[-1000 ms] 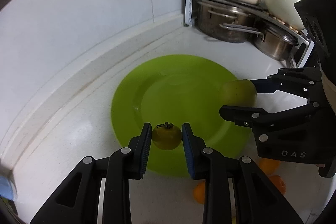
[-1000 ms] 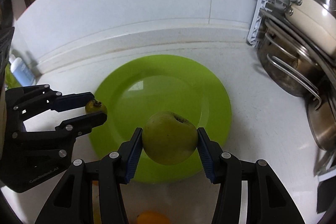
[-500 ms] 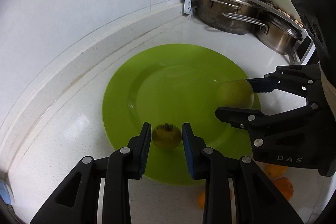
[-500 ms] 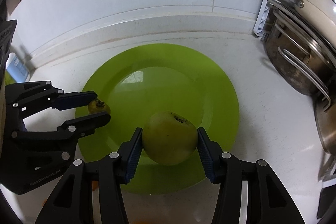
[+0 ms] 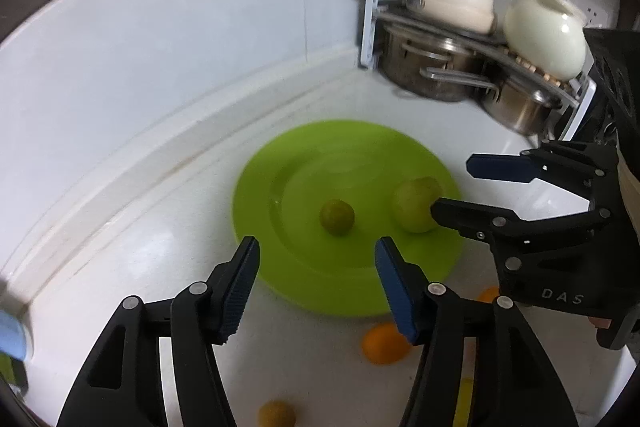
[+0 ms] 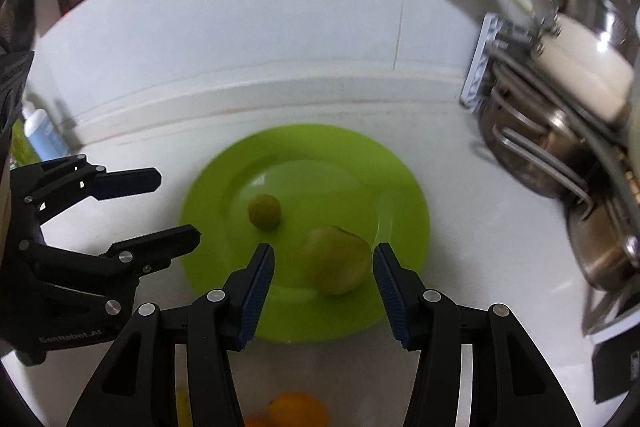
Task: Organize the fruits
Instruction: 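Open both grippers to drop the apple and small fruit onto the plate, then grasp the orange with the left gripper while the right gripper grasps a brown kiwi, then carry the orange in the left gripper and the kiwi in the right gripper over the plate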
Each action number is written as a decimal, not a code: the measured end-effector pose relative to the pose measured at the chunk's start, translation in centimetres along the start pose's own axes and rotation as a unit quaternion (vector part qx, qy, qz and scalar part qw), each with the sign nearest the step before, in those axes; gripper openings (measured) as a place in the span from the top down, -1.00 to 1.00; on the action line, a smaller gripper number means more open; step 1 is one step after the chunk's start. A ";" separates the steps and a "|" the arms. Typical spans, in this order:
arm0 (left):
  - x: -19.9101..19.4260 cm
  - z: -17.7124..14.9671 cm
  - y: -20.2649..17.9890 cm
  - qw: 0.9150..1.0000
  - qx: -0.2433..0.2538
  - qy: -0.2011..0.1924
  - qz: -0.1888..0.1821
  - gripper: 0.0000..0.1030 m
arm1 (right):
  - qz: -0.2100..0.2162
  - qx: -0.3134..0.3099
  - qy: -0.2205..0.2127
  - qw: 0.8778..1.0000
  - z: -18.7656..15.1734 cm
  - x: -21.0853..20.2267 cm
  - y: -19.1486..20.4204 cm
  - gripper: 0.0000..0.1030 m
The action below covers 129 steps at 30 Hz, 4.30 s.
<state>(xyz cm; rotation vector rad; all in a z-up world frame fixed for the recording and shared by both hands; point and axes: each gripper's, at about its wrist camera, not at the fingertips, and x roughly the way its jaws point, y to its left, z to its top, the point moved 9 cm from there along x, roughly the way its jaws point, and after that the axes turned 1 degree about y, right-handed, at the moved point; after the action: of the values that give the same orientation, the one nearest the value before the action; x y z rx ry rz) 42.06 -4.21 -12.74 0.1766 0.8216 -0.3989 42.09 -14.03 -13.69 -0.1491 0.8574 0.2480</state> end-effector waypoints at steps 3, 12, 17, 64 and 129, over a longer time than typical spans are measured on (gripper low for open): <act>-2.4 -0.2 0.0 1.000 -0.006 -0.019 0.007 -0.33 | -0.004 -0.003 -0.024 1.000 0.0 -2.3 0.9 -0.16; -9.3 -1.6 0.4 0.997 -0.029 -0.067 0.027 -0.64 | -0.031 -0.001 -0.091 0.995 -0.5 -8.8 3.2 -0.34; -12.1 -3.1 0.0 0.995 -0.024 -0.086 0.033 -0.68 | -0.043 -0.008 -0.111 0.993 -1.6 -11.4 4.1 -0.34; -5.2 -15.8 -4.6 0.999 0.023 0.014 -0.028 -0.39 | 0.004 -0.009 0.034 0.999 -15.8 -5.3 7.1 -0.13; -8.6 -1.0 -3.0 0.995 -0.005 -0.096 -0.022 0.21 | -0.024 -0.023 -0.099 0.995 -2.1 -11.0 2.9 0.41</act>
<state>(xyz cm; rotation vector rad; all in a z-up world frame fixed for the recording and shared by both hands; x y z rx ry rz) 34.87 -4.23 -7.02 0.1094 0.6393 -0.4465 32.82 -13.46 -6.77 -0.1844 0.6504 0.2338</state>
